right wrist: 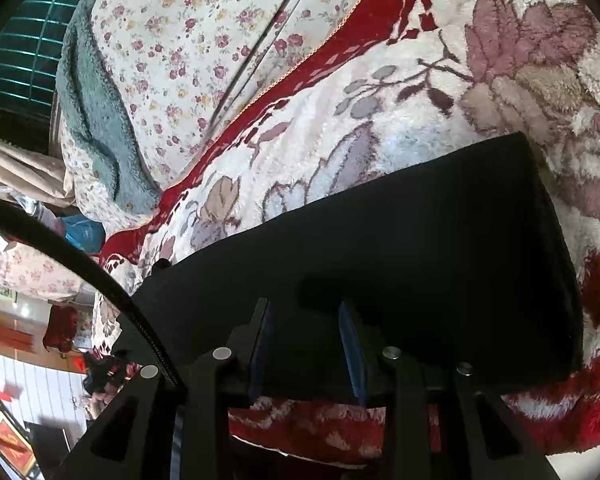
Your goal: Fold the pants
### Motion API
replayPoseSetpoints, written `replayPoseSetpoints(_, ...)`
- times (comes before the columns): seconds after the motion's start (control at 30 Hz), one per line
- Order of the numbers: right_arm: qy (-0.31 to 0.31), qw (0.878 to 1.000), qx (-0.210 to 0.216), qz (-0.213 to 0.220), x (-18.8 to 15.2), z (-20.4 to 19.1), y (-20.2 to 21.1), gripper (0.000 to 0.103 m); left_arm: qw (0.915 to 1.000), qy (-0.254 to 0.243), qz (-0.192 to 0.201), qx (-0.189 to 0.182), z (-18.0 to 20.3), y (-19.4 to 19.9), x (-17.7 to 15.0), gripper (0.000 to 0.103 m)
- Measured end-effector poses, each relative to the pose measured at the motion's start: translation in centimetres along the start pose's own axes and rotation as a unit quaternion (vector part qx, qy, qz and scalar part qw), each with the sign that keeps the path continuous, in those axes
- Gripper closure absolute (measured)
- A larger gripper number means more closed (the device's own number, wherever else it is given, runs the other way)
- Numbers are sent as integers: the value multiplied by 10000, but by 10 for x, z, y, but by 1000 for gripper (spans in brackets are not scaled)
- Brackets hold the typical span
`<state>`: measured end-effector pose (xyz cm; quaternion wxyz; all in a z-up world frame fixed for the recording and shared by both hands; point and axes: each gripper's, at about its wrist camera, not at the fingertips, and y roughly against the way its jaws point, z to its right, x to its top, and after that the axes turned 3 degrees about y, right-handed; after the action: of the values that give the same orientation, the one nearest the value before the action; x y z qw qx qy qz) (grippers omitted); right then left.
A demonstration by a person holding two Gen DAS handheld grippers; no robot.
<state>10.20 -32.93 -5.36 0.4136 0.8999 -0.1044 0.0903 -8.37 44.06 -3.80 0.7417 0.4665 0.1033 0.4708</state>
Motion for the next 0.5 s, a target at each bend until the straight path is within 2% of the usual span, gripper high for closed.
replayPoseSetpoints(0.07, -3, 10000, -32, -11, 1, -1, -2, 70, 9966, -450, -122, -680, 48, 3, -7, 98)
replayPoseSetpoints(0.1, 11, 10000, -56, -18, 1, -2, -3, 70, 9932, -707, -235, -892, 76, 0, -13, 98)
replayPoseSetpoints(0.17, 47, 9999, -101, -23, 2, -3, -4, 70, 9820, -1538, -439, -1010, 145, -14, -37, 92)
replayPoseSetpoints(0.2, 66, 9999, -117, -17, 1, -4, -4, 70, 9764, -1889, -498, -923, 167, -21, -47, 83)
replayPoseSetpoints(0.23, 83, 9999, -120, -12, 1, -4, -4, 70, 9679, -2349, -554, -702, 192, -33, -62, 79)
replayPoseSetpoints(0.27, 82, 9999, -112, -10, 2, -4, -4, 70, 9571, -2821, -561, -360, 213, -48, -79, 79)
replayPoseSetpoints(0.3, 72, 9999, -98, -8, 1, -4, -3, 70, 9399, -3374, -502, 153, 231, -63, -99, 79)
replayPoseSetpoints(0.33, 46, 10000, -67, -5, 1, -2, -3, 70, 9111, -4010, -386, 871, 242, -81, -123, 79)
replayPoseSetpoints(0.4, 5, 10000, -18, 7, 1, 1, -1, 70, 8632, -4673, -456, 1853, 226, -103, -155, 78)
replayPoseSetpoints(0.43, -12, 10000, 17, 20, 1, 2, 0, 70, 8599, -4725, -430, 1883, 214, -101, -164, 77)
replayPoseSetpoints(0.47, -22, 10000, 47, 31, 1, 3, 1, 70, 8613, -4751, -265, 1783, 202, -91, -168, 77)
replayPoseSetpoints(0.5, -29, 10000, 69, 40, 1, 3, 2, 70, 8613, -4750, -262, 1787, 193, -84, -170, 77)
